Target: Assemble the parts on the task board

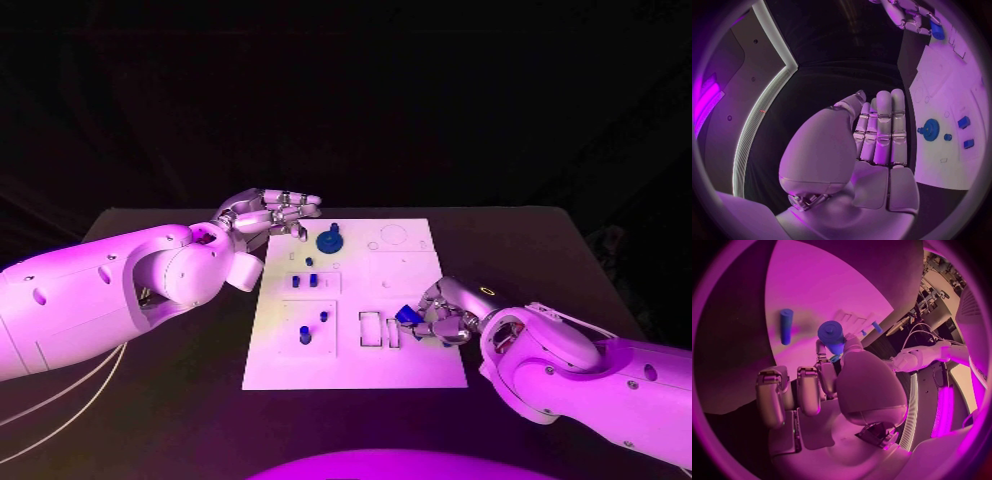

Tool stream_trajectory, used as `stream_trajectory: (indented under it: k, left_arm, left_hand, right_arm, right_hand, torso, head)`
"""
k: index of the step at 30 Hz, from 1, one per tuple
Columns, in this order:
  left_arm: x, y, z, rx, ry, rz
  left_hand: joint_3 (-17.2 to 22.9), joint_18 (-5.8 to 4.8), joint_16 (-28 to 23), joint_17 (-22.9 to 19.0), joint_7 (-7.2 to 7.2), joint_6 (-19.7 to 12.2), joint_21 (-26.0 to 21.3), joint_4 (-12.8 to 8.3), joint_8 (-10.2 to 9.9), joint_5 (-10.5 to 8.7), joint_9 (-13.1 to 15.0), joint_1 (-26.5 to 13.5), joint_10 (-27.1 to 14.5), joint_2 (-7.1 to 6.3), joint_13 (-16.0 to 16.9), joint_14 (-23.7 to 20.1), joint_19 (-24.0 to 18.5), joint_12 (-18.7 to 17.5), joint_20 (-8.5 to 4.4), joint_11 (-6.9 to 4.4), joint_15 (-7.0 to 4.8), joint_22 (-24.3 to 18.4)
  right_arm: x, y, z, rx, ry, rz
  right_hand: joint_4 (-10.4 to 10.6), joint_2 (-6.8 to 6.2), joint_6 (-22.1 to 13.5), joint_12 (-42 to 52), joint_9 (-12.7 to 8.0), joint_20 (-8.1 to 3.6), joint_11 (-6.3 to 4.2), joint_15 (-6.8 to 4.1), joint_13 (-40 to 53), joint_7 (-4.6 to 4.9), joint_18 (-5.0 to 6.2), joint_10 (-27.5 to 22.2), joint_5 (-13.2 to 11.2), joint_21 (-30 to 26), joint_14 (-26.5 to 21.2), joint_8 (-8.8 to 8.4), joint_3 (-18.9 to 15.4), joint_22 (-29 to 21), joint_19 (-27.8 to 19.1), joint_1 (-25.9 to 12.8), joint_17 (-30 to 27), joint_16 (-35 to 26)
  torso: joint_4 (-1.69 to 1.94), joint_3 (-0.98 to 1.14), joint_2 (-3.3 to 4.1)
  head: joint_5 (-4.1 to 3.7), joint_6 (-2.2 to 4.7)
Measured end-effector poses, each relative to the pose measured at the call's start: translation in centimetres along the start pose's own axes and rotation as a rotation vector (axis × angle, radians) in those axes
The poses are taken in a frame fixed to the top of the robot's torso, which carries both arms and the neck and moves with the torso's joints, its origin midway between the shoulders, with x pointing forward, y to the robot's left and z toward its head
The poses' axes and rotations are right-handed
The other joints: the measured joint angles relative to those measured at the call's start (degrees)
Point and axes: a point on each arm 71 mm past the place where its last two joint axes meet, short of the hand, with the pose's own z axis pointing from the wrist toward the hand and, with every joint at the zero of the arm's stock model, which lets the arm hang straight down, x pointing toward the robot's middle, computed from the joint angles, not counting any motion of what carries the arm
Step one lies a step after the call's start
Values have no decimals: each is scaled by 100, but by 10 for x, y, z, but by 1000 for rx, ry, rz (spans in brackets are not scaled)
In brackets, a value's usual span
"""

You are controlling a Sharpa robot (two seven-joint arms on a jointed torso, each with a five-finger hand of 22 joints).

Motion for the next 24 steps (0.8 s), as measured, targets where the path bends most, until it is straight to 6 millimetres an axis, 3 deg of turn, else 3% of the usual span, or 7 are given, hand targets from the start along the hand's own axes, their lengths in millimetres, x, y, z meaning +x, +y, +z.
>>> stream_trajectory:
  k: [9,13,19,21,24]
  left_arm:
    - [1,0,0,-1,6,-1]
    - [2,0,1,-1,9,-2]
    - [3,1,2,-2,12,-3]
    - [4,1,2,-2,14,-3]
    - [4,1,2,-3,17,-4]
  left_hand:
    - [0,0,0,0,-9,-9,1,0,0,0,0,0,0,0,0,0,0,0,0,0,0,0]
    - [0,0,0,1,-9,-9,1,0,0,0,0,0,0,0,0,0,0,0,0,0,0,1]
    - [-14,0,0,-5,-9,-8,-31,14,0,0,-2,-4,-2,0,0,0,12,0,12,2,0,-5]
    - [-40,0,0,-14,12,-29,-34,40,0,0,-8,-57,-29,-6,0,-21,21,0,21,29,21,-13]
    - [-40,-1,0,-14,12,-29,-35,41,0,0,-8,-68,-30,-8,0,-21,21,0,21,30,21,-13]
  right_arm:
    - [4,23,5,-46,6,74]
    - [9,29,10,-50,25,89]
    - [16,34,18,-48,62,92]
    - [18,35,20,-47,75,88]
    - [21,37,23,-47,95,79]
  right_hand:
    - [13,103,1,0,4,0,-20,-41,4,-1,0,21,33,0,0,-1,-26,-1,0,-58,0,0]
    - [38,278,1,3,56,-8,-20,-41,19,-1,0,21,-349,0,0,31,-103,0,-5,-233,4,0]
    - [54,458,37,7,127,-41,-33,-41,30,-35,0,69,-681,0,0,61,-263,-1,1,-430,4,-13]
    - [53,502,110,5,149,-41,-33,-41,23,-108,0,70,-848,0,0,73,-336,-1,1,-599,4,-32]
    - [50,514,129,-3,178,-41,-53,-53,-9,-127,0,90,-942,0,-13,117,-396,-1,1,-687,4,-32]
  torso:
    - [5,-3,2]
    - [10,-5,3]
    - [10,-3,1]
    - [10,-3,1]
    - [7,0,1]
  head:
    - [-4,-2]
    - [5,-11]
    - [19,-4]
    - [23,1]
    - [32,11]
